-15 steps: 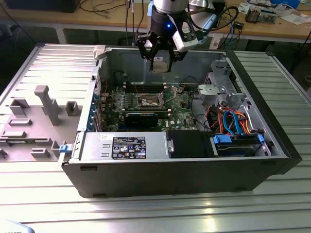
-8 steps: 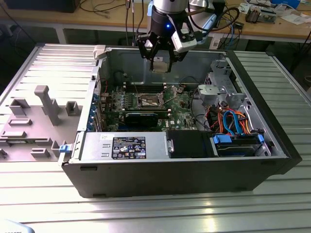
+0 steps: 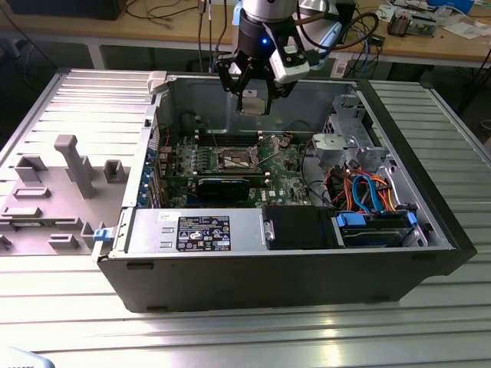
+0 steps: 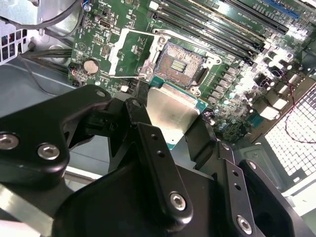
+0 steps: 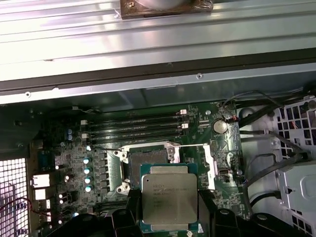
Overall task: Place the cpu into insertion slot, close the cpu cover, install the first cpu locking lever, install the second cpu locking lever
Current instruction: 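Place the cpu into insertion slot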
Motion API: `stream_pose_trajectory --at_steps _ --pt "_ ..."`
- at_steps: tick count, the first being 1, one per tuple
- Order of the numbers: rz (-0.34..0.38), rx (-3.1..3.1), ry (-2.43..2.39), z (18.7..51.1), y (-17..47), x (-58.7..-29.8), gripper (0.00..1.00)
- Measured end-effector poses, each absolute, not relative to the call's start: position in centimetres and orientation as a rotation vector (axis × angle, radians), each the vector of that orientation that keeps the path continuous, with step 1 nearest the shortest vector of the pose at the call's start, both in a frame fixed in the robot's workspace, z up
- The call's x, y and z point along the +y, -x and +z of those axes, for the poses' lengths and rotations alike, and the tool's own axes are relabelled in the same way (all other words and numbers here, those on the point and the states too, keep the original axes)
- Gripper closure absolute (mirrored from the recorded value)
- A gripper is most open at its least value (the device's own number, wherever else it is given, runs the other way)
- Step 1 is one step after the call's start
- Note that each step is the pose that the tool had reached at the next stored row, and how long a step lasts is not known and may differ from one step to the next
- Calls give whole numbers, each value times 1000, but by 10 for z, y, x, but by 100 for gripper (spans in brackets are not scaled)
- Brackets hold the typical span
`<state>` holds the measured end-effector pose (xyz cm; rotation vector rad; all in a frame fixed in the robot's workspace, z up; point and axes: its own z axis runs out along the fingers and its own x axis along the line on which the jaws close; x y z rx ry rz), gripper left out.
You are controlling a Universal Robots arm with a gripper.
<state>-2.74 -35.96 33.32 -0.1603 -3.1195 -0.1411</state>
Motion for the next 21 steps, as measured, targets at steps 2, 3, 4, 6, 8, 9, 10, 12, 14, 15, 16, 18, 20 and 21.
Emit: stream_pose_trajectory --at_steps 2,3,4,6,8,9,10,12,14,15,16,18,20,21 --pt "-141 -3119 169 333 27 -360 45" --pt "-141 -3119 172 333 27 -360 45" --pt "-141 -3119 175 333 27 -360 45" --pt "-141 -3119 184 333 27 -360 45" --pt "-141 -3119 191 333 27 -360 45" --pt "-141 -3119 193 333 27 -360 45" --pt "-141 -3119 194 333 27 -360 45" --pt "-141 -3118 201 333 27 -360 45" --pt "-142 -3118 204 333 27 -360 45" --pt "-141 -3118 206 333 27 -360 45" --pt "-141 -3118 208 333 27 -360 45" --pt "-142 -3118 211 333 27 -360 45" --pt "-141 -3118 213 333 27 -360 45" --pt "-142 -3118 214 332 27 -360 45"
